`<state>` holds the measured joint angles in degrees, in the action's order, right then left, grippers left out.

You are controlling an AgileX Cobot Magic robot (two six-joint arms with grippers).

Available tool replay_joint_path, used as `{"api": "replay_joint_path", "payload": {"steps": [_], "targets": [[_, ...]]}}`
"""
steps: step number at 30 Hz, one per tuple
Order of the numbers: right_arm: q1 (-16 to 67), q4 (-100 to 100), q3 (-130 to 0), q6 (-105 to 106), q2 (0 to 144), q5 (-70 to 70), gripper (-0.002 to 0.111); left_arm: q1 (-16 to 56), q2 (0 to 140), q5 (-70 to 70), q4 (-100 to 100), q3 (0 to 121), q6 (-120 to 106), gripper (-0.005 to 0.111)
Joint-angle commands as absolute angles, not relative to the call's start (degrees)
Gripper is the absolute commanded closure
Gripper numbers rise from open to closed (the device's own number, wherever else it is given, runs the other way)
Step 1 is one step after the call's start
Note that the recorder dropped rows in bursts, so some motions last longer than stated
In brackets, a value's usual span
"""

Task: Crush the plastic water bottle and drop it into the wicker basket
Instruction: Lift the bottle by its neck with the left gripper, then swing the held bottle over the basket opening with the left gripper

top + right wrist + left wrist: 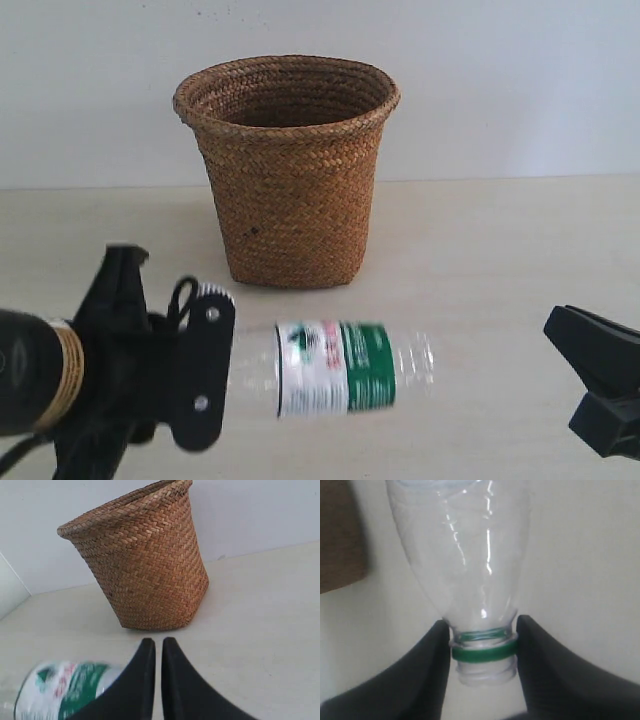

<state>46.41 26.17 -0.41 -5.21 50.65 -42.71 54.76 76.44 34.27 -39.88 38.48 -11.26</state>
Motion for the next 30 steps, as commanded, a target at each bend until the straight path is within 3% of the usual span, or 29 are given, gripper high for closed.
{"api": "replay_joint_path", "payload": {"steps": [1,7,13,15,20,26,29,30], "targets": [[46.2,26.1,0.0,-5.0,50.4,-43.5,0.107,54.9,73.3,41.6,-66.5,44.5,5.1,0.103],[46.2,26.1,0.0,-5.0,50.4,-43.5,0.107,54.8,70.8,41.2,-67.1,56.7,4.9,0.103],[46.2,26.2,0.0,-5.0,50.4,-44.3,0.107,55.2,71.9,49.0,-21.9,56.1,-26.6,0.103],[46.2,26.2,0.0,-5.0,50.4,-44.3,0.107,55.2,72.3,52.2,-17.3,56.1,-29.6,0.103],[46.2,26.2,0.0,-5.0,50.4,-44.3,0.107,54.9,72.5,45.0,-28.4,56.1,-25.4,0.103],[46.2,26.2,0.0,-5.0,50.4,-44.3,0.107,48.9,73.7,37.8,-63.2,59.1,-3.5,0.102],[46.2,26.2,0.0,-5.0,50.4,-44.3,0.107,46.0,75.6,37.7,-72.6,64.0,4.1,0.087],[46.2,26.2,0.0,-5.0,50.4,-44.3,0.107,45.3,76.3,37.8,-73.6,65.9,4.5,0.075]]}}
